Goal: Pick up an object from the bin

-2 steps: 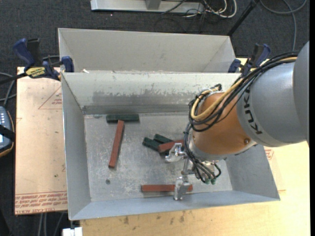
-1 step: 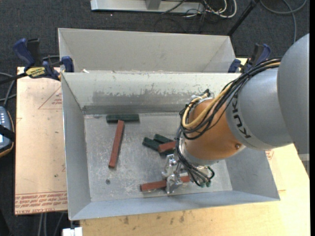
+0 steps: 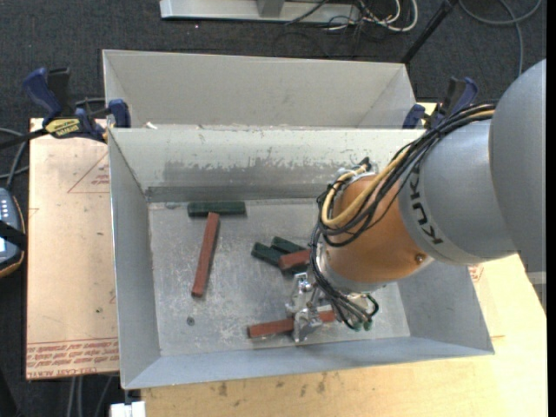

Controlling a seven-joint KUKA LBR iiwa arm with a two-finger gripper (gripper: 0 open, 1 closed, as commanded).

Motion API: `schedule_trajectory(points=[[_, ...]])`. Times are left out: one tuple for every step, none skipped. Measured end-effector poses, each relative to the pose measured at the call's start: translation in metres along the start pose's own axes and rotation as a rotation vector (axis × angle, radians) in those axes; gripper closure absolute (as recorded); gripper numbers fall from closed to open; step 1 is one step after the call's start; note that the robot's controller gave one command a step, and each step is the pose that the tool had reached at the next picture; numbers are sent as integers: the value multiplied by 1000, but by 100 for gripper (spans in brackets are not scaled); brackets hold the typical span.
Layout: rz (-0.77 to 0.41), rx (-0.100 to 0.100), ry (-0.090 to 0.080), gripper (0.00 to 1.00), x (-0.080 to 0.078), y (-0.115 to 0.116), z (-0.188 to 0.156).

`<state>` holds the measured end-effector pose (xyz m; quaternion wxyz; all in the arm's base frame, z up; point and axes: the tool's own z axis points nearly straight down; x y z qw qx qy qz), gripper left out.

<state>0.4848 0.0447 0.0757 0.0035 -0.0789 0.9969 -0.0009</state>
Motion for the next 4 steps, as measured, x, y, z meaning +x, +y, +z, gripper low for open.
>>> schedule_trajectory(points=[[-35, -3, 5, 100, -5, -2, -100], [-35, -3, 5, 100, -5, -2, -100], [-24, -4, 5, 100, -3, -3, -107], [-40, -3, 6, 100, -5, -4, -149]])
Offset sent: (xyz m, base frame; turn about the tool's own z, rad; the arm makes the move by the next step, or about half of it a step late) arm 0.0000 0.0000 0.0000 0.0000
